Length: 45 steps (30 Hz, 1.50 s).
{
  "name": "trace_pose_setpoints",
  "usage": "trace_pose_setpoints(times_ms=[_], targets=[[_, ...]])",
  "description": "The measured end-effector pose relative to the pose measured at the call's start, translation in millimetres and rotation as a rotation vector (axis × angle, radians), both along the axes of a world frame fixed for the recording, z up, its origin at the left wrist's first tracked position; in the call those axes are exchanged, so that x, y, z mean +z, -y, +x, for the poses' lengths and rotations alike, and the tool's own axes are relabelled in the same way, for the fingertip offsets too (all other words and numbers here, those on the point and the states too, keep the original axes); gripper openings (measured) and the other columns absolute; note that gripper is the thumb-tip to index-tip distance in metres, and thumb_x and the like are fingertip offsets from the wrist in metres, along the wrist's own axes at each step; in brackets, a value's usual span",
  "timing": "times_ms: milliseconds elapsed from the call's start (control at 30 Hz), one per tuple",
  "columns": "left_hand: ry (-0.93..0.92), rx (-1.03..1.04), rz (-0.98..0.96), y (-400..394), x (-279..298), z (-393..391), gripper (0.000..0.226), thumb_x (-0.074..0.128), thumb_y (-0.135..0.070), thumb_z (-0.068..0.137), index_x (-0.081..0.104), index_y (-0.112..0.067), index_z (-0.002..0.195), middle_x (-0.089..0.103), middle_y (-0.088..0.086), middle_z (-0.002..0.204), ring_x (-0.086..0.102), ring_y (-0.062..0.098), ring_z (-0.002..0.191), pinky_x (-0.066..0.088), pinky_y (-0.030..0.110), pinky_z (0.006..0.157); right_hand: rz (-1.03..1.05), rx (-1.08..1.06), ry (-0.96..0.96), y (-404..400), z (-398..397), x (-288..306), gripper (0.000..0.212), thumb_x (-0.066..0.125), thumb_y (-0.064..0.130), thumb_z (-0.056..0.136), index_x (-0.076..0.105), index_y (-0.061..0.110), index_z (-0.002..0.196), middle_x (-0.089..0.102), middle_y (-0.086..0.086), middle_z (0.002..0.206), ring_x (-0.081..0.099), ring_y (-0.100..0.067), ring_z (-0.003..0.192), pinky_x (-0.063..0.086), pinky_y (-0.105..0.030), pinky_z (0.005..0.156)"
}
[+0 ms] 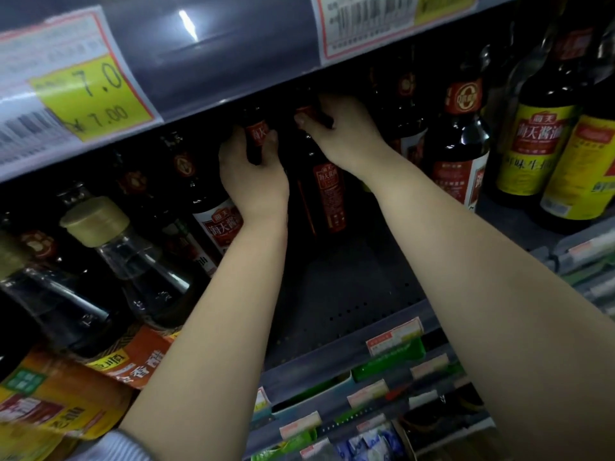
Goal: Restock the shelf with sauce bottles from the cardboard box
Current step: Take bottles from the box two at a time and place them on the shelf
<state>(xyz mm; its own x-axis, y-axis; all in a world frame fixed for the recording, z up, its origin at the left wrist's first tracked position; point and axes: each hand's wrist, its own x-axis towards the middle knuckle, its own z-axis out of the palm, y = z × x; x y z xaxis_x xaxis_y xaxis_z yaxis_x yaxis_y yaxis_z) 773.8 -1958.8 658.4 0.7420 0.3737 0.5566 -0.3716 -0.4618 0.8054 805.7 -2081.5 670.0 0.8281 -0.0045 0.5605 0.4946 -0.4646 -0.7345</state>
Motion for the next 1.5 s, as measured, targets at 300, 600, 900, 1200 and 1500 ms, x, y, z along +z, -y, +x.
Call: trace_pose_setpoints(times_ms=[300,600,900,1200,1500], targets=[[-0.005,-0.044,-0.015,-2,-4,-3,0.04,0.058,-0.031,0.087,0.061,-0.012,0.122,0.066,0.008,0.122,0.059,0.019,0.117,0.045,0.037,0.106,0.042,-0.069,0.002,-7,-18,-4,0.047,0.06,0.034,0.088,0.052,0.014,0.13,0.061,-0.003,0.129,0.054,-0.014,0.119,0.034,-0.001,0.076],[0.187,-0.162,-0.006,11,-9,-74,0.048,0.063,-0.021,0.089,0.046,-0.023,0.134,0.051,-0.006,0.136,0.049,0.01,0.13,0.039,0.035,0.113,0.258,-0.073,-0.022,8,-80,-15,0.048,0.067,0.023,0.085,0.054,0.008,0.13,0.064,-0.006,0.125,0.059,-0.012,0.116,0.046,-0.027,0.102],[-0.069,-0.765,-0.044,78,-56,-155,0.025,0.062,-0.016,0.091,0.059,-0.033,0.109,0.066,-0.013,0.103,0.065,-0.002,0.098,0.049,0.009,0.08,0.549,-0.319,-0.078,81,-228,-60,0.029,0.066,0.013,0.086,0.061,0.01,0.115,0.072,-0.005,0.1,0.07,-0.008,0.085,0.055,-0.02,0.073],[-0.426,-1.37,-0.116,175,-162,-218,0.021,0.06,-0.019,0.091,0.058,-0.029,0.11,0.068,-0.002,0.108,0.068,0.006,0.102,0.051,0.014,0.085,0.68,-1.035,-0.073,133,-366,-160,0.028,0.064,-0.002,0.083,0.06,0.0,0.111,0.071,-0.009,0.097,0.071,-0.015,0.088,0.055,-0.02,0.08],[-0.803,-1.495,0.036,205,-357,-262,0.029,0.061,-0.004,0.089,0.061,-0.03,0.102,0.068,0.011,0.108,0.067,-0.001,0.096,0.048,0.007,0.083,0.878,-1.436,-0.42,107,-433,-347,0.027,0.064,0.014,0.087,0.062,0.016,0.113,0.07,0.001,0.106,0.065,-0.003,0.098,0.054,-0.018,0.085]])
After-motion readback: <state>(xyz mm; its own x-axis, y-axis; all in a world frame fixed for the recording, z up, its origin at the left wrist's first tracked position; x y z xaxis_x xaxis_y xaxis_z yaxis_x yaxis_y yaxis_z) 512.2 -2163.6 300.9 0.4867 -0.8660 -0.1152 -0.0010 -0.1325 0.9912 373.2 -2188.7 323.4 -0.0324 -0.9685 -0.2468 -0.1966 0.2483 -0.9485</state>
